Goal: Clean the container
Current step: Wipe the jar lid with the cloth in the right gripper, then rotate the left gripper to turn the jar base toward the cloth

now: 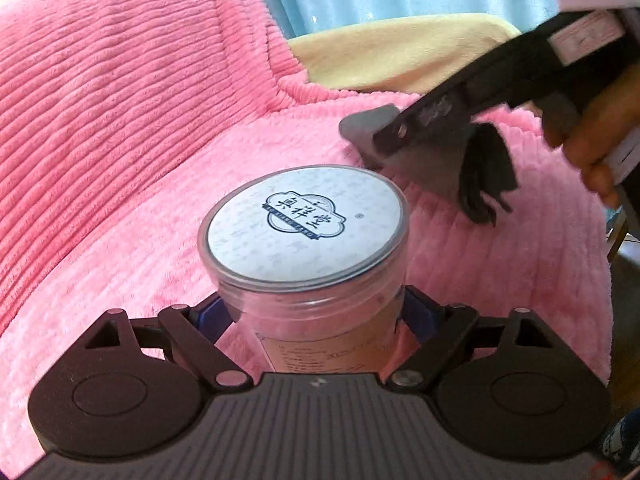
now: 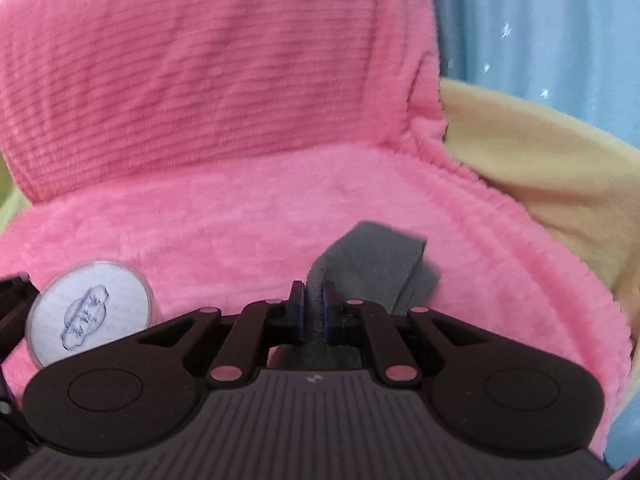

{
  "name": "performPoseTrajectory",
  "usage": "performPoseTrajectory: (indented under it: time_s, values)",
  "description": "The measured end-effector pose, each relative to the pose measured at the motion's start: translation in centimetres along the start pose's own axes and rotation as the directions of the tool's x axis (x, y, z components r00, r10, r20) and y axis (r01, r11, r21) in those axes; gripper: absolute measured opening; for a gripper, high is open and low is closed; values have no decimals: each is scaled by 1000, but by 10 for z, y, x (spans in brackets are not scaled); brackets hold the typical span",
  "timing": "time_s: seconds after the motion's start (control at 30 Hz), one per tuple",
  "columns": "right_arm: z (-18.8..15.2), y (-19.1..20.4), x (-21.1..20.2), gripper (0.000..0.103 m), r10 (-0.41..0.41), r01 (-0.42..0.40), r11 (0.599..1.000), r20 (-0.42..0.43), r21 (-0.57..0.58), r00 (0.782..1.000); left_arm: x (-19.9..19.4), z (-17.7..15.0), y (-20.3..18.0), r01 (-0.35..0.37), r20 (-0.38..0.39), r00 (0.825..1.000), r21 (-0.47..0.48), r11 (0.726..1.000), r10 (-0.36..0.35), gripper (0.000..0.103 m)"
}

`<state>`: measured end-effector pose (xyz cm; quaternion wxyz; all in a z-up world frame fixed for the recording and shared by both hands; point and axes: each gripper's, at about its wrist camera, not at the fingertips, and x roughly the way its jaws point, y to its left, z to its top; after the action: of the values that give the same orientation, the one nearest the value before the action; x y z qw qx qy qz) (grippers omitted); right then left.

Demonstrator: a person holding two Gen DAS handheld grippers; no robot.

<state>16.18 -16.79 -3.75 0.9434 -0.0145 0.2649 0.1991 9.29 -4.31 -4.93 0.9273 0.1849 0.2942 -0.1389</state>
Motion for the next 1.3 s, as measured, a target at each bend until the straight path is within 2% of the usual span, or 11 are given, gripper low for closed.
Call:
performPoseTrajectory:
  time_s: [0.07,0.17,0.23,0.3,0.47,0.6,0.67,0.87,1.1,1.17,1.3]
  values:
    - [3,-4,-16,7,85,-87,996,49,37,995,-4,-3,-4,-7,-2,1000,24,1000,7,88]
    - [3,3,-42,7,254,-256,967,93,9,963,-6,-4,-3,-20,-17,1000,86,996,22,88]
    - [-2,11,-58,7,354,-353,935,82,-25,932,-14,-7,-7,-28,-25,999,118,993,31,88]
    - [-7,18,-64,7,390,-388,920,56,-50,919,-20,-9,-6,-32,-34,999,134,991,37,87]
    - [-15,19,-45,7,353,-354,933,-29,-70,935,-30,-6,-6,-14,1,1000,137,990,14,87]
    - [-12,3,-26,7,262,-262,965,-57,0,963,-24,-3,-13,-22,42,999,149,989,16,88]
    - [-15,-6,-18,7,223,-221,974,-55,48,973,-16,-2,-13,-27,31,999,138,990,23,91]
    - [-19,-35,-9,7,227,-217,943,-12,251,974,2,-2,-4,-10,8,1000,45,999,9,92]
    - [-19,-38,-14,7,223,-214,940,-6,265,975,3,3,-1,27,41,999,-34,999,-25,92]
    - [-19,-40,-16,7,211,-203,941,1,272,977,4,4,-2,31,36,999,-29,999,-30,91]
    - [-15,-43,-34,7,211,-219,937,58,274,976,0,7,-14,-6,13,1000,59,998,5,90]
